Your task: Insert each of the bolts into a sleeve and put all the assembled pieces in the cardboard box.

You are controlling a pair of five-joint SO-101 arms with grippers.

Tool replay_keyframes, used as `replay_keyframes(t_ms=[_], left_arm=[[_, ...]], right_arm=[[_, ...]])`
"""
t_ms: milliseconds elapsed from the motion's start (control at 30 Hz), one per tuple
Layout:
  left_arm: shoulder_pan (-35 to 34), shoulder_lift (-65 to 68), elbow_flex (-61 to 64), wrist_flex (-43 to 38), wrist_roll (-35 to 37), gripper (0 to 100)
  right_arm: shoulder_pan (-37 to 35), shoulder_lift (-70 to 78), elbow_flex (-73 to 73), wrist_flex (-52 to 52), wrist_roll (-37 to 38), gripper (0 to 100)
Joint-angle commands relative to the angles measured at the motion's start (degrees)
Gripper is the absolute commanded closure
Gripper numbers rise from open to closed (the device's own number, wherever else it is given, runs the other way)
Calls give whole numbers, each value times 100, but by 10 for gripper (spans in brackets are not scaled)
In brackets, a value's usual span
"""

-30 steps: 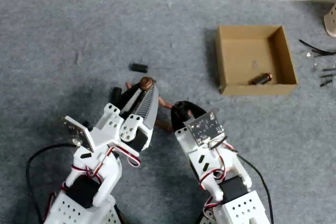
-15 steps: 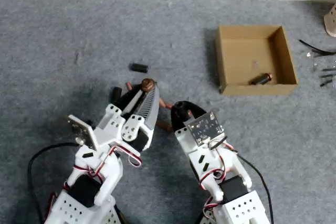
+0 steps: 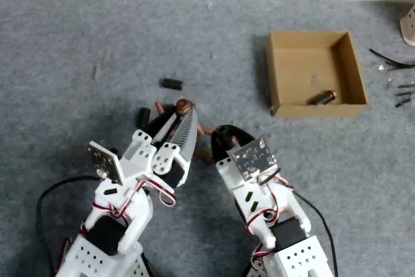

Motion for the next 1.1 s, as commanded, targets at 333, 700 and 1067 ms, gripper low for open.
replay_keyframes(t_ms=[333, 700, 1067], left_arm=[[-347, -75, -57, -176, 0, 995], [-374, -22, -286, -229, 281, 995], [-365, 1402, -901, -967, 642, 995]], right_arm=[[-22, -48, 629, -22, 88, 995], [-48, -57, 629, -13, 88, 995], [-57, -75, 620, -13, 70, 995]])
